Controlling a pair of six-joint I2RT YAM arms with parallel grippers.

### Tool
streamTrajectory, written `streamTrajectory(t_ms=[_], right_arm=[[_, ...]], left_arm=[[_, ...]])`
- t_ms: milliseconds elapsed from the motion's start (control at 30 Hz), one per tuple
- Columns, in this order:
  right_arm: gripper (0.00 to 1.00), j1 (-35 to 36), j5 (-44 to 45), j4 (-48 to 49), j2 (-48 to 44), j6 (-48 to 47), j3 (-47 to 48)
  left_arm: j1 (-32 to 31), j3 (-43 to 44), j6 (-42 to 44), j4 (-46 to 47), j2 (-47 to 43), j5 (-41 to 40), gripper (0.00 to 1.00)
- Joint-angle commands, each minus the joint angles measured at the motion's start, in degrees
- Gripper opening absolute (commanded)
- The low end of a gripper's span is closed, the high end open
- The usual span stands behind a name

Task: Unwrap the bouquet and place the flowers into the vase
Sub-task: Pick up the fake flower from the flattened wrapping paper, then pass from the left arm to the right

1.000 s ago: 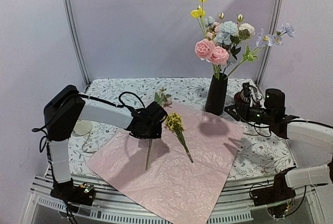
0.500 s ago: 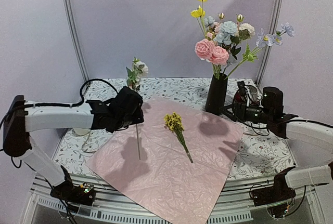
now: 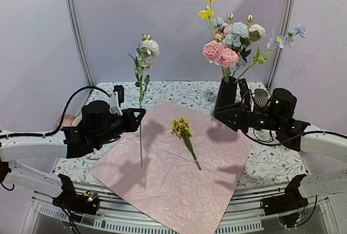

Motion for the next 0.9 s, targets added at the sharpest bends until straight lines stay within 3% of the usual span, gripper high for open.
streamTrajectory(t_ms=[0, 367, 600, 867], right_arm=[[0.51, 6.89, 2.79, 6.7, 2.16, 1.54, 2.09], [0.54, 21.53, 12.15, 13.86, 13.79, -0.36, 8.93], [0.54, 24.57, 15.27, 23.85, 16.56, -0.21, 9.52], [0.49, 25.39, 17.25, 27.27, 21.14, 1.9, 13.05]], left_arm=[[-2.11, -3.87, 4.51, 18.57, -1.9, 9.86, 0.06], [-7.84, -3.36, 8.8, 29.19, 3.52, 17.18, 0.07], [-8.77, -3.9, 9.61, 32.73, 4.76, 18.4, 0.07], [-10.21, -4.53, 10.48, 39.38, 7.09, 22.89, 0.06]])
